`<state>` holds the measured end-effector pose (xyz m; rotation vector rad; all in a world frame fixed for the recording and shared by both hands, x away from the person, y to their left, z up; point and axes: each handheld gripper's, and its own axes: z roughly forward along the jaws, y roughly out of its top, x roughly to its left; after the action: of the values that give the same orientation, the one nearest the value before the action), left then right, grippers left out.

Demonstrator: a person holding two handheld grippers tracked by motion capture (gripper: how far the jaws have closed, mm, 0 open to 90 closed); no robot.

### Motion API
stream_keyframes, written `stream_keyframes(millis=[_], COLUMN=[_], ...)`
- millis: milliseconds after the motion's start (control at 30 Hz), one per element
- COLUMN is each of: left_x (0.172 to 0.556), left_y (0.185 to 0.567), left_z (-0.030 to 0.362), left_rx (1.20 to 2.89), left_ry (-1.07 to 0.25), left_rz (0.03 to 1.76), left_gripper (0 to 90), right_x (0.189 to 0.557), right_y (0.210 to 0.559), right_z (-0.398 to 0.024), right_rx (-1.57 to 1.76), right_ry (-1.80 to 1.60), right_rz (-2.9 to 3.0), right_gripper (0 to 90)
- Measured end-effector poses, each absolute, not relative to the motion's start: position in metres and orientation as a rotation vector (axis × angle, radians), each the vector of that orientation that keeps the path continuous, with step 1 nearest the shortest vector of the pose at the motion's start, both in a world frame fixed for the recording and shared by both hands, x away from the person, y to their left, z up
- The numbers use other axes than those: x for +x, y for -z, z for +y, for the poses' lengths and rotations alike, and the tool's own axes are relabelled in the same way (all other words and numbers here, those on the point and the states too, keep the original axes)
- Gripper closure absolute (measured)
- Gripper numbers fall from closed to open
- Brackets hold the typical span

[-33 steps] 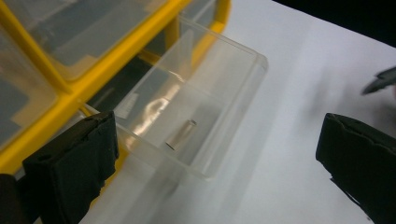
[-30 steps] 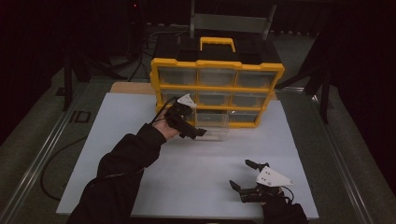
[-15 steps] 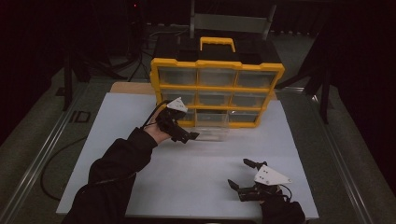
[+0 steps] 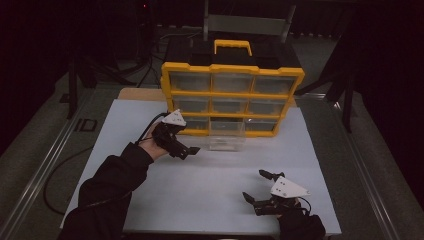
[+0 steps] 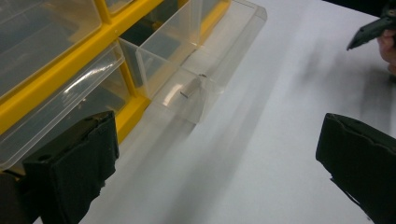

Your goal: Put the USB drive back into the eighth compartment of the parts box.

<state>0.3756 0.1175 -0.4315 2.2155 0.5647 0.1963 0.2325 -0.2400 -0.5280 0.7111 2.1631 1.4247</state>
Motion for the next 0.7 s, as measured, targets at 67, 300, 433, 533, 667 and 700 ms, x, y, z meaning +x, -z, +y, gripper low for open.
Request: stream_keyframes(millis=[67,300,433,533,667,700], left_x=[0.373,0.365,0.361,0.356,0.350,0.348], left_y=[0.433,0.439,0.442,0.443,0.446,0.447], left_z=[0.121,0.135,0.144,0.150,0.158,0.159], left_rx=[2.212,2.228,2.212,2.204,2.201,2.196], left_ry=[-0.191,-0.208,-0.207,-0.214,-0.217,-0.219], left_rz=[0.561,0.564,0.580,0.583,0.584,0.591], left_gripper=[0.6,0.6,0.6,0.6,0.6,0.5], right_x=[0.233,0.233,0.233,0.233,0.233,0.233], right_y=[0.528,0.528,0.528,0.528,0.528,0.528], right_z=[-0.240,-0.240,-0.240,-0.239,-0.239,-0.239], right_rx=[0.712,0.712,0.712,0.709,0.709,0.708], right_ry=[-1.429,-1.427,-1.426,-1.423,-1.427,-1.425], right_rz=[2.160,2.160,2.163,2.166,2.163,2.166], right_gripper=[8.2,8.2,8.2,8.2,8.2,8.2])
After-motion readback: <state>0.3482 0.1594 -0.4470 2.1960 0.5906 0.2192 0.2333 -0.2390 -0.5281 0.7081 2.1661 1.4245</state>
